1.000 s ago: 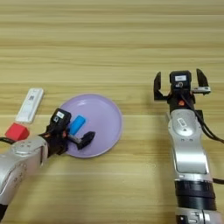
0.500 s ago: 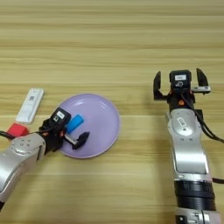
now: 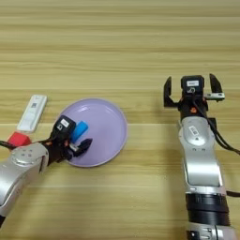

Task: Move the objects on the table

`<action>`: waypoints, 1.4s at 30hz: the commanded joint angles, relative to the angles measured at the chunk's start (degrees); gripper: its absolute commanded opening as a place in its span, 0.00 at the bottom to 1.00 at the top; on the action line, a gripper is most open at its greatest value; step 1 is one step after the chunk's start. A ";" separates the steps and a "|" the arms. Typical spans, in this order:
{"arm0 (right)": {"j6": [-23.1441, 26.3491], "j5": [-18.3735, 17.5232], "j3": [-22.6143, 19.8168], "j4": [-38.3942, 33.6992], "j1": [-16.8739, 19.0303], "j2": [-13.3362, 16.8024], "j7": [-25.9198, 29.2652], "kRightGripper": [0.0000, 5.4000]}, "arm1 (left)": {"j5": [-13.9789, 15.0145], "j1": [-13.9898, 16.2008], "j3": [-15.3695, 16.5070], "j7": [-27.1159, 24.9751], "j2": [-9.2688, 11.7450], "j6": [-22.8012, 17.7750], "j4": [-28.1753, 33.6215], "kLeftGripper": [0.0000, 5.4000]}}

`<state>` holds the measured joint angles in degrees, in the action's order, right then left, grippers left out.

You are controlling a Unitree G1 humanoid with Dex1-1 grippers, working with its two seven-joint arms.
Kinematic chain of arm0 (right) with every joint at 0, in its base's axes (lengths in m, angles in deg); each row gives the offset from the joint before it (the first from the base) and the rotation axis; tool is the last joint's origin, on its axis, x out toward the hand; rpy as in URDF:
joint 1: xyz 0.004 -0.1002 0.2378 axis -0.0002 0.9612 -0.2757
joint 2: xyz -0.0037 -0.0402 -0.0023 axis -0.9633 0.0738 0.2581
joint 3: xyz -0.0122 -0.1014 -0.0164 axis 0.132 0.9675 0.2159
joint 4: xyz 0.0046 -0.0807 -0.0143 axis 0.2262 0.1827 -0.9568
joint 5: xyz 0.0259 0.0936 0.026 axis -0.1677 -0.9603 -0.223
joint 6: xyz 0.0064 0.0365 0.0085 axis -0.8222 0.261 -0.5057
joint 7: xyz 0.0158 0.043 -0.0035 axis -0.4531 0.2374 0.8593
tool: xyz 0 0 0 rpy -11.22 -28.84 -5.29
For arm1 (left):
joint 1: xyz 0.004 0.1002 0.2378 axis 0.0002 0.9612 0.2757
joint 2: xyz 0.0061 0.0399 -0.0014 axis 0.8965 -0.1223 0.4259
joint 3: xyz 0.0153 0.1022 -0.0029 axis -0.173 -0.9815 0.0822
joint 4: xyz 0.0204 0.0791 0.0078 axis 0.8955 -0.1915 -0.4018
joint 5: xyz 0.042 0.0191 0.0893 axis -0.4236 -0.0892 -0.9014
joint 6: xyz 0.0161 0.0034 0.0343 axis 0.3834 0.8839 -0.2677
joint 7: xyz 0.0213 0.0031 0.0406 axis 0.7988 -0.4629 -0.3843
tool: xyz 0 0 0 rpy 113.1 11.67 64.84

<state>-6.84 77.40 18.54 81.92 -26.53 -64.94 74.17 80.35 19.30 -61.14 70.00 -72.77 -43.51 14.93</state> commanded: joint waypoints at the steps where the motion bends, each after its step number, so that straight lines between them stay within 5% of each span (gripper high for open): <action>1: 0.98 0.08 -0.20 -0.58 -0.61 0.06 -0.14 1.00 | -0.75 1.61 0.36 0.07 0.24 -1.30 -1.79 0.56; 20: 1.37 0.31 0.08 -0.93 -0.61 -0.19 -0.20 1.00 | -0.40 1.71 0.84 -0.59 -0.47 -1.15 -1.27 0.25; 31: 1.48 0.40 0.13 -0.89 -0.66 -0.30 -0.24 1.00 | 0.29 1.65 1.78 -0.91 -1.36 -0.74 -1.38 0.25; 42: 1.17 0.45 0.10 -0.36 -0.75 -0.27 -0.31 1.00 | 4.06 0.82 5.54 -2.15 -4.71 2.76 1.43 0.25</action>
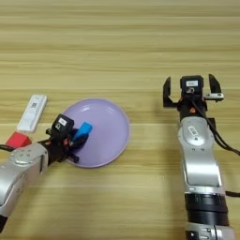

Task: Move the objects on the table

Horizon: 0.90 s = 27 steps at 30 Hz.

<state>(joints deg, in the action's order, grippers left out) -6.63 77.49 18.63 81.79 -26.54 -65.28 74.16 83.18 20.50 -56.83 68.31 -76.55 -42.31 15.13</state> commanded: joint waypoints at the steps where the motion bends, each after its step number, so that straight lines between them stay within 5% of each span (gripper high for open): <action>1: 0.93 0.36 0.02 -0.19 -0.77 0.08 -0.31 1.00 | 1.56 -0.43 1.67 -0.54 -1.25 1.79 1.40 0.25; 12: 0.60 0.31 -0.04 0.43 -1.01 0.27 -0.20 1.00 | 2.51 -1.02 4.25 0.40 -1.87 3.27 5.02 0.25; 27: 0.20 0.20 -0.24 1.06 -1.21 0.53 -0.07 1.00 | 3.63 -0.77 15.72 3.66 1.40 4.50 12.35 0.25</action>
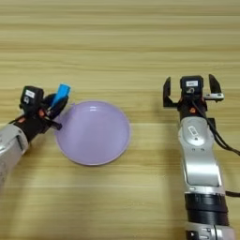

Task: Move the objects on the table

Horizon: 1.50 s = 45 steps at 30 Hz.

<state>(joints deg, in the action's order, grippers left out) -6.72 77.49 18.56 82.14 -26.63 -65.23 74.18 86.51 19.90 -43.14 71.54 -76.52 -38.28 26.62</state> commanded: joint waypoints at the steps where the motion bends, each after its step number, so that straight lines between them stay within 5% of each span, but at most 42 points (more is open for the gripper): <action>1: 0.26 0.20 -0.19 0.75 -1.12 0.50 -0.08 1.00 | 0.24 -0.12 2.87 0.65 1.67 0.63 0.83 0.25; 10: 0.10 0.08 -0.33 0.92 -1.13 0.68 0.09 1.00 | -0.25 0.08 9.88 2.19 4.76 1.98 -1.35 0.25; 21: -0.17 -0.08 -0.61 1.42 -1.15 0.93 0.28 1.00 | -1.33 5.05 14.19 3.25 6.21 6.31 -5.34 0.25; 35: -1.38 -1.26 -2.19 0.97 -1.10 1.37 0.36 1.00 | -3.73 4.25 16.67 5.71 6.75 16.56 -25.32 0.25; 45: -0.43 -4.84 -5.73 -1.95 -0.77 1.78 1.58 1.00 | -4.61 3.10 16.75 6.06 7.39 21.69 -33.64 0.25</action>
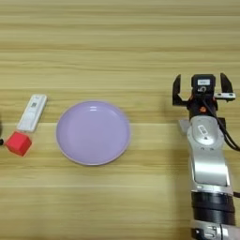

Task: Move the objects on the table

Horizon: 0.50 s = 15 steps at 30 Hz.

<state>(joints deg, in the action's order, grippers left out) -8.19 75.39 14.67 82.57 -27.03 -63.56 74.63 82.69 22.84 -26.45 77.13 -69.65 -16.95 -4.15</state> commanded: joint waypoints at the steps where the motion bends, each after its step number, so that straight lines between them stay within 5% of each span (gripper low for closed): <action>1: 1.42 -3.28 -2.18 -2.94 -0.30 0.22 1.32 1.00 | -0.78 0.12 0.01 0.49 0.57 0.67 -3.31 0.25; 15: 2.43 -4.75 -3.64 -3.10 -0.31 0.99 1.49 1.00 | -0.73 1.37 -2.65 -0.71 0.42 0.36 -2.74 0.25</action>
<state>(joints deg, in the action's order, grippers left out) -6.65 70.88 11.14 79.07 -27.00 -63.01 75.96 82.62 22.58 -27.80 76.98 -68.78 -14.46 -6.29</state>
